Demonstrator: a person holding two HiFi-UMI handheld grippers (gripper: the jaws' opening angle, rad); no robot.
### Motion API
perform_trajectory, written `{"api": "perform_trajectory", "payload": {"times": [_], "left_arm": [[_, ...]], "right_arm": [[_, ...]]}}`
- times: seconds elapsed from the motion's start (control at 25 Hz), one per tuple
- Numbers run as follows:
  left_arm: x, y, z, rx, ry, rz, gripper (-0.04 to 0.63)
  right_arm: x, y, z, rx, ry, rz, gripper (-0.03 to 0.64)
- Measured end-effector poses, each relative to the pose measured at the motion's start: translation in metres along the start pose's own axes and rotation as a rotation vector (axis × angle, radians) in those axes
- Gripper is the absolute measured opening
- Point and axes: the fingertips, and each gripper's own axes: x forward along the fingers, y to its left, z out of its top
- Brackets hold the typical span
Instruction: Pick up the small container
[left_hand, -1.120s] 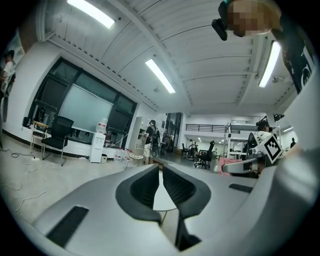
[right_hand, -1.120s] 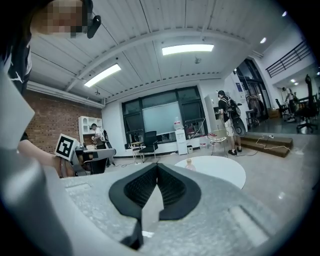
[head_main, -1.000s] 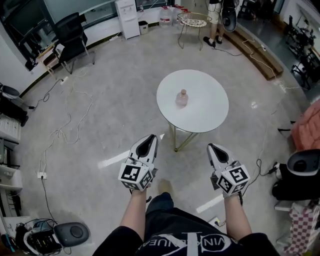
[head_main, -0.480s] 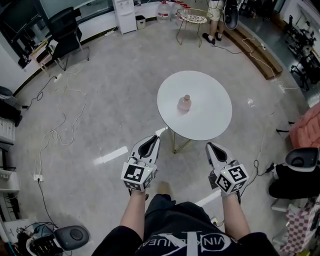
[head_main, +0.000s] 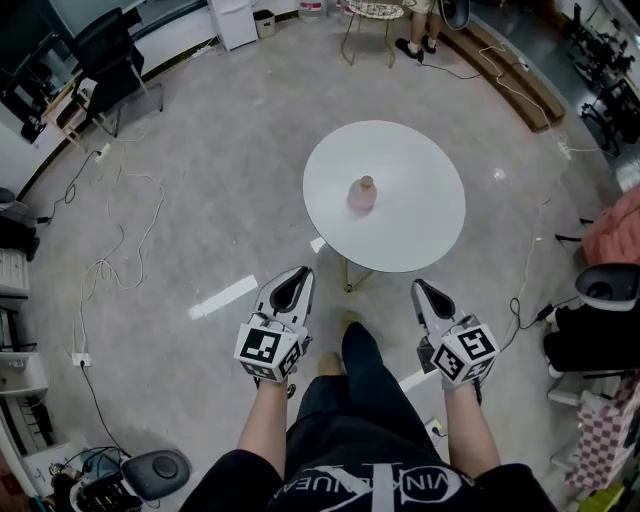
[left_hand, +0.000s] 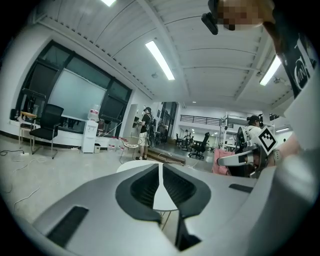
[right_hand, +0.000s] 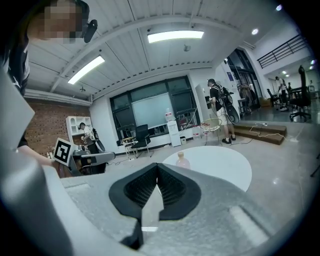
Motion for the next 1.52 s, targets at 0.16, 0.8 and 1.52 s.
{"api": "perform_trajectory", "payload": {"times": [0.16, 0.8, 1.52], "left_arm": [[0.015, 0.006, 0.001, -0.003, 0.016, 0.003, 0.025], [0.101, 0.041, 0.001, -0.011, 0.071, -0.013, 0.025], [0.164, 0.046, -0.034, -0.012, 0.118, -0.09, 0.025]], "right_arm": [[0.017, -0.014, 0.006, 0.012, -0.003, 0.007, 0.006], [0.12, -0.055, 0.017, -0.084, 0.095, 0.104, 0.006], [0.194, -0.093, -0.006, -0.214, 0.155, 0.174, 0.02]]}}
